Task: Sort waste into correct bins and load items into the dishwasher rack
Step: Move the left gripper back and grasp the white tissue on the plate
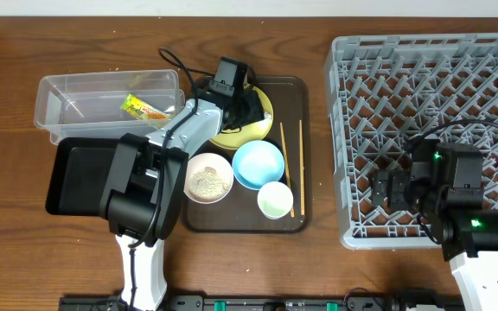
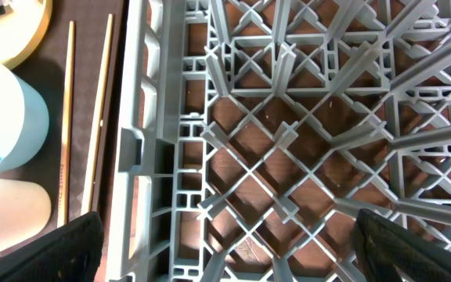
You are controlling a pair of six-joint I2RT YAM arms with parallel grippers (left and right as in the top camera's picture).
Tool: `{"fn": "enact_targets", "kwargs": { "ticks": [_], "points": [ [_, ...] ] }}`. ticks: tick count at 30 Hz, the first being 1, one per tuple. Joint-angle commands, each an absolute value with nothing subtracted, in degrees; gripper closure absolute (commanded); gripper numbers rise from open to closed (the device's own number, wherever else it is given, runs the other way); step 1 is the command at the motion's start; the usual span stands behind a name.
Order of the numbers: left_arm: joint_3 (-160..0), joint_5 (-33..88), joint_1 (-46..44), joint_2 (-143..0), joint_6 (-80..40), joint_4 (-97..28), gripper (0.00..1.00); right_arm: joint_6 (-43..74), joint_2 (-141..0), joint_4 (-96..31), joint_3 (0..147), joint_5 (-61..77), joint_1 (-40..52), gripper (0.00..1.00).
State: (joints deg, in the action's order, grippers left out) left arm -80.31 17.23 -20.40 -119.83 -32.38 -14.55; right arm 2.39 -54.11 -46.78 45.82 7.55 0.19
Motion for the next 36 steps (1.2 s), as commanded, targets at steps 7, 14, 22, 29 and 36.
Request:
{"fn": "enact_targets", "kwargs": {
  "ticks": [7, 14, 22, 29, 36],
  "points": [
    [-80.68, 15.31, -20.62, -120.62, -32.27, -15.81, 0.54, 3.18, -53.91, -47.07, 47.13, 8.03, 0.78, 0.01],
    [-80.68, 14.37, -20.62, -120.68, -32.99, -15.86, 0.53, 3.18, -53.91, -47.18, 47.13, 8.08, 0.78, 0.01],
    [-80.68, 13.69, -21.19, -120.84, -33.15, -15.92, 0.54, 3.18, -53.91, -47.16, 47.13, 9.5, 0.78, 0.01],
    [-80.55, 13.47, -21.3, -121.34, -33.15, -16.01, 0.62, 3.18, -53.91, -47.18, 47.13, 9.52, 0.78, 0.01],
    [-80.53, 13.47, -21.3, -121.32, -33.12, -16.01, 0.86, 3.16, -53.91, -47.2, 47.13, 9.5, 0.78, 0.01]
  ]
}}
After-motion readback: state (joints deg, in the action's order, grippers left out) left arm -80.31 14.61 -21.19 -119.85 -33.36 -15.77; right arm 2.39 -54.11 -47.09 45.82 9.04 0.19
